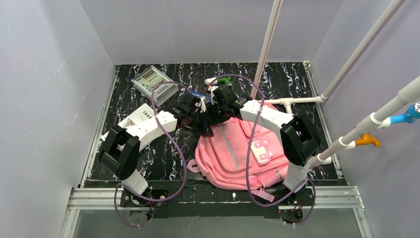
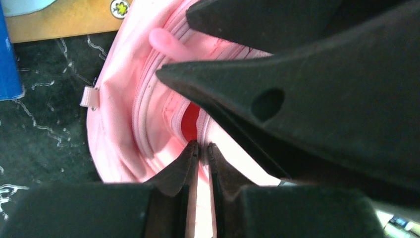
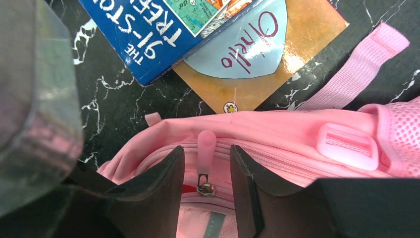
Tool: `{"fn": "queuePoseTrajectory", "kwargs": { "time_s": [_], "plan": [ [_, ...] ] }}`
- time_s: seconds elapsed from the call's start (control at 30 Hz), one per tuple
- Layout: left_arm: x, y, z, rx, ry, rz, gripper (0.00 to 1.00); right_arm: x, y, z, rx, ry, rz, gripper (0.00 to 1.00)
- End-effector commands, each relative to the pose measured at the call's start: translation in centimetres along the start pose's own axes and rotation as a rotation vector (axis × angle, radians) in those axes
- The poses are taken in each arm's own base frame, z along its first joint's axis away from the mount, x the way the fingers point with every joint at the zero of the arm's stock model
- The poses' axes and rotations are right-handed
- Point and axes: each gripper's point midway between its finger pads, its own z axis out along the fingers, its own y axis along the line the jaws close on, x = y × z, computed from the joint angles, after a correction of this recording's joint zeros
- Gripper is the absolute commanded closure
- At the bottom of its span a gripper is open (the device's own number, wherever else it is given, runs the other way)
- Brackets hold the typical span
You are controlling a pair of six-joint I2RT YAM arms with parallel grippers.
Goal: Pack the student bag
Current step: Zip the student bag at the center of the board.
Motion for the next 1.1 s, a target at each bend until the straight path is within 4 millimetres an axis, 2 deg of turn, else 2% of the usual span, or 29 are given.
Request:
{"fn": "queuePoseTrajectory", "kwargs": {
  "time_s": [0.0, 0.13, 0.23, 0.33, 0.47, 0.6, 0.83, 1.07],
  "plan": [
    [0.9, -1.5, -2.3, 0.031, -0.002, 0.034, 0.88, -0.5, 0.5, -0.2, 0.004, 0.021, -0.138, 0.51],
    [1.2, -1.3, -2.9, 0.017, -0.003, 0.038, 0.67, -0.1, 0.5, 0.1, 0.014, 0.041, -0.179, 0.49],
    [1.6, -0.7, -3.8, -0.011, -0.010, 0.047, 0.58, 0.3, 0.4, 0.2, 0.027, 0.060, -0.213, 0.48],
    [2.3, 0.5, -4.9, -0.051, -0.023, 0.042, 0.54, 0.5, 0.8, 0.4, 0.005, 0.067, -0.238, 0.48],
    [3.4, 2.3, -5.8, -0.077, -0.039, -0.004, 0.52, 0.1, 1.5, 0.6, -0.011, 0.060, -0.257, 0.48],
    [4.4, 3.4, -5.8, -0.070, -0.064, -0.064, 0.53, -0.3, 2.1, 1.3, -0.007, 0.052, -0.287, 0.49],
    [4.8, 2.8, -3.3, 0.032, -0.035, -0.164, 0.55, 0.1, 1.9, 2.3, 0.087, 0.077, -0.359, 0.61],
    [4.6, 2.8, -1.8, 0.057, -0.018, -0.192, 0.58, -0.4, 2.9, 1.1, 0.099, 0.036, -0.371, 0.79]
  ]
}}
